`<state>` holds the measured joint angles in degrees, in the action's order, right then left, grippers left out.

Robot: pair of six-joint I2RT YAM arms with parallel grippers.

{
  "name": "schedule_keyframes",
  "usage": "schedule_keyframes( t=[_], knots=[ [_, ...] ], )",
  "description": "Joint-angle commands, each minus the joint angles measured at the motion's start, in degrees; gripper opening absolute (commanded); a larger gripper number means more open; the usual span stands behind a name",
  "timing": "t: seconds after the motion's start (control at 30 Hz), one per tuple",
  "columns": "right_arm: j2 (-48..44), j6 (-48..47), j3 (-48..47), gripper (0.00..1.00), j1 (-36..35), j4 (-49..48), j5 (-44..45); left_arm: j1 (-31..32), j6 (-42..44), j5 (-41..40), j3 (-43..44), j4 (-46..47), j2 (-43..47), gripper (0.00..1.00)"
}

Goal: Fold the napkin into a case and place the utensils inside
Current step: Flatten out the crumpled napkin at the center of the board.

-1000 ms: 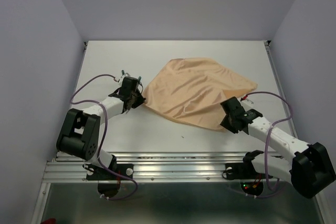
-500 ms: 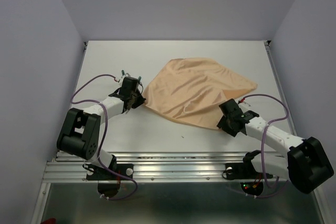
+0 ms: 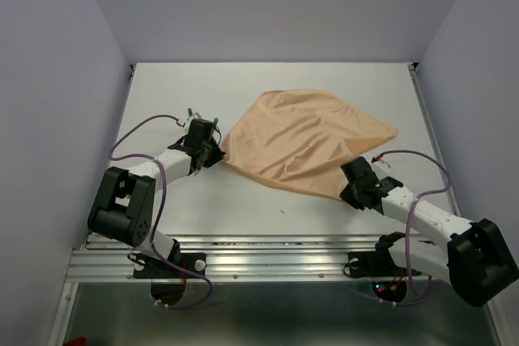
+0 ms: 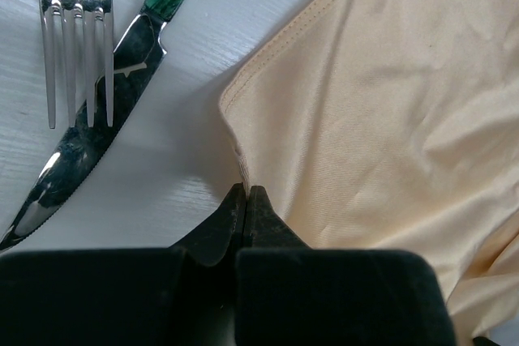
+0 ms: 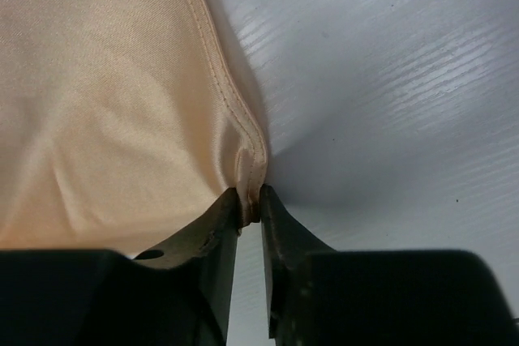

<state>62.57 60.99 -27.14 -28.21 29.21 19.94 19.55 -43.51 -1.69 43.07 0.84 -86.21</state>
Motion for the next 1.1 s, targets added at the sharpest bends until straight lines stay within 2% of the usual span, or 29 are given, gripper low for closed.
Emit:
schedule_keyframes(
  t=[0.0,0.03,0.17,0.43,0.53,0.57,0.77,1.07],
  knots=[
    [-0.6,2.55,2.44,0.2,-0.36,0.23,0.88,0.4,0.97,-0.15,-0.18,0.65,1.05,0.0],
    [-1.21,2.64,2.09,0.13,-0.36,0.93,1.15,0.4,0.97,-0.15,-0.27,0.57,1.22,0.0],
    [-2.88,2.38,0.51,0.01,-0.36,3.38,3.25,0.4,0.97,-0.15,-0.35,0.56,1.49,0.0],
    [-4.91,1.15,-2.48,0.01,-0.36,7.35,5.98,0.4,0.79,-0.15,-0.18,0.56,1.93,0.0],
    [-4.21,1.41,-1.87,0.13,-0.36,6.91,5.54,0.4,0.79,0.02,-0.27,0.65,1.84,0.0],
    [-4.03,1.76,-1.61,0.23,-0.36,6.82,5.46,0.4,0.79,0.11,-0.35,0.65,2.01,0.0],
    [-4.47,3.87,0.5,0.52,-0.36,6.21,5.37,0.4,0.7,0.29,-0.79,0.74,2.45,0.0],
    [-5.35,5.01,1.47,0.51,-0.36,5.24,5.37,0.4,0.79,0.55,-1.32,0.83,2.89,0.0]
  ],
)
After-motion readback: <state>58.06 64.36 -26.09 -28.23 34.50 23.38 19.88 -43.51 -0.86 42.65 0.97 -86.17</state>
